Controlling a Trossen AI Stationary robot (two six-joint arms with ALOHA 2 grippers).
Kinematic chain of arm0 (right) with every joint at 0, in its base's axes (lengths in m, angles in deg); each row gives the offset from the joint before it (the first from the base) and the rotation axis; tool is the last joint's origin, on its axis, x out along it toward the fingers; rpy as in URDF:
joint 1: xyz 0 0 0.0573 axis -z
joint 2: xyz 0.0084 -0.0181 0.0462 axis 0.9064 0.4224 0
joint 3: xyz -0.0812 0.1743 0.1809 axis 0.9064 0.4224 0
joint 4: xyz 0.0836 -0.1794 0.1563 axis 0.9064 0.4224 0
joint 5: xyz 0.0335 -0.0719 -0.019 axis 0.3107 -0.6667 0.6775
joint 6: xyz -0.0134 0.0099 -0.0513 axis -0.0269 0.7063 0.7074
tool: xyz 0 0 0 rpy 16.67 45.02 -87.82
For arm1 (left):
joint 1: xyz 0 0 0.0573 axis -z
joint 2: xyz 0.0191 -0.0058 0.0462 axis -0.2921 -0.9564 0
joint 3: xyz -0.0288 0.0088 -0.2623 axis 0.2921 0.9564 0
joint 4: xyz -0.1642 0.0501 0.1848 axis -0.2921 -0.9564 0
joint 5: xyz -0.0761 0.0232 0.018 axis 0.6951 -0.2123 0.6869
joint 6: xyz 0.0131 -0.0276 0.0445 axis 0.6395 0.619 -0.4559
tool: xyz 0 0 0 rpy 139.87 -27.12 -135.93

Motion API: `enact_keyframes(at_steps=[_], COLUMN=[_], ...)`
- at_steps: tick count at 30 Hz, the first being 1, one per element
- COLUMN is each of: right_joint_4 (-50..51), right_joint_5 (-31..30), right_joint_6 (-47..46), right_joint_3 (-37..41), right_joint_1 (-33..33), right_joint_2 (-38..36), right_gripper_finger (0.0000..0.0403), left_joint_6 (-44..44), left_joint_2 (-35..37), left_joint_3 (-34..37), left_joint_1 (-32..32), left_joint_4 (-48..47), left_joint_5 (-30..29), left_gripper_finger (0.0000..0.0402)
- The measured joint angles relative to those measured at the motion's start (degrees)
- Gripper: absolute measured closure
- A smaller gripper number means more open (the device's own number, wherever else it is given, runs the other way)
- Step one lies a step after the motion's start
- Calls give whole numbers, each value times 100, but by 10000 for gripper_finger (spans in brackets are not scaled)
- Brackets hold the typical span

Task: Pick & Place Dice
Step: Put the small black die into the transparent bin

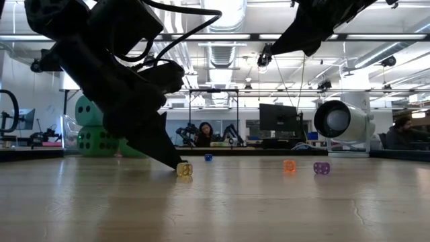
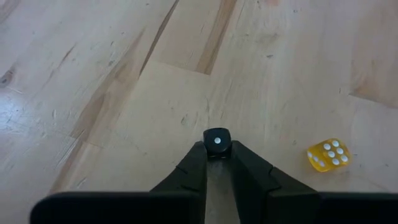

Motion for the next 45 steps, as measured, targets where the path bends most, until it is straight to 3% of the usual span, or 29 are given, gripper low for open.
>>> enact_keyframes(at_steps=[36, 45], right_joint_4=[1, -9], right_joint_5=[0, -1], right_joint_6=[6, 10], right_joint_3=[0, 1], right_joint_1=[2, 2], right_joint_2=[1, 0], right_gripper_finger=[376, 376], left_joint_6=[8, -82], left_joint_2=[10, 285], left_joint_3=[-3, 0], left_joint_1=[0, -4], left_joint_4=[-20, -112], left_joint_5=[77, 133], left_gripper_finger=[348, 348])
